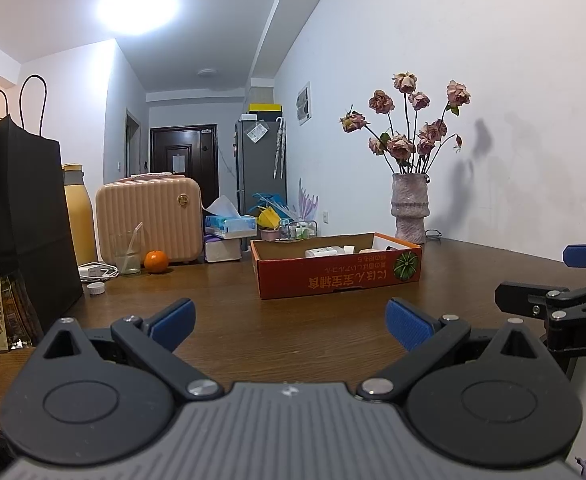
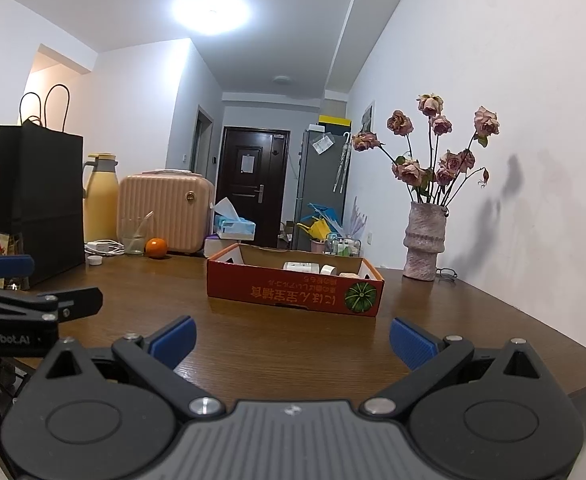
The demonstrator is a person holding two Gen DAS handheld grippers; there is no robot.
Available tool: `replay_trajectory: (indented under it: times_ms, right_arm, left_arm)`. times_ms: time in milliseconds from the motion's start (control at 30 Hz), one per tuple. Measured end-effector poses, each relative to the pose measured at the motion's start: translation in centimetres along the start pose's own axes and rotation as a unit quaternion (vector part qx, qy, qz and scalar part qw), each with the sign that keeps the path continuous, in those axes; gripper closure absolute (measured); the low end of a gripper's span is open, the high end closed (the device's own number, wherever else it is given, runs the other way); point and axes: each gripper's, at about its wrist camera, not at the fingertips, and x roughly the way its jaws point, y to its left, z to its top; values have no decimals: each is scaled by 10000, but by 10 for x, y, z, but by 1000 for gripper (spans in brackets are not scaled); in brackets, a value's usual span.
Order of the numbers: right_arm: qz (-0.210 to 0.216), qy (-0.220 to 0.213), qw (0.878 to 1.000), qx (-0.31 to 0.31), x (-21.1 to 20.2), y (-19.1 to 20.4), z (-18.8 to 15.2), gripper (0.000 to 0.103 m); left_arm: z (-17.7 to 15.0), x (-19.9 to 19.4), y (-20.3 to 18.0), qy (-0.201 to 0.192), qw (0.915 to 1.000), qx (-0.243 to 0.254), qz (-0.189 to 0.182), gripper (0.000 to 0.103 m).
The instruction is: Organize rigid objects
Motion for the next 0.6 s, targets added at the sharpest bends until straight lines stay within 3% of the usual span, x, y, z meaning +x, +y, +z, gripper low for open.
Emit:
replay_trajectory:
  times_ms: [600]
  right_arm:
    - [0, 17, 10000, 4, 1, 0, -2, 0]
  left_arm:
    - [-1, 2, 0, 9, 10000, -60, -54, 0]
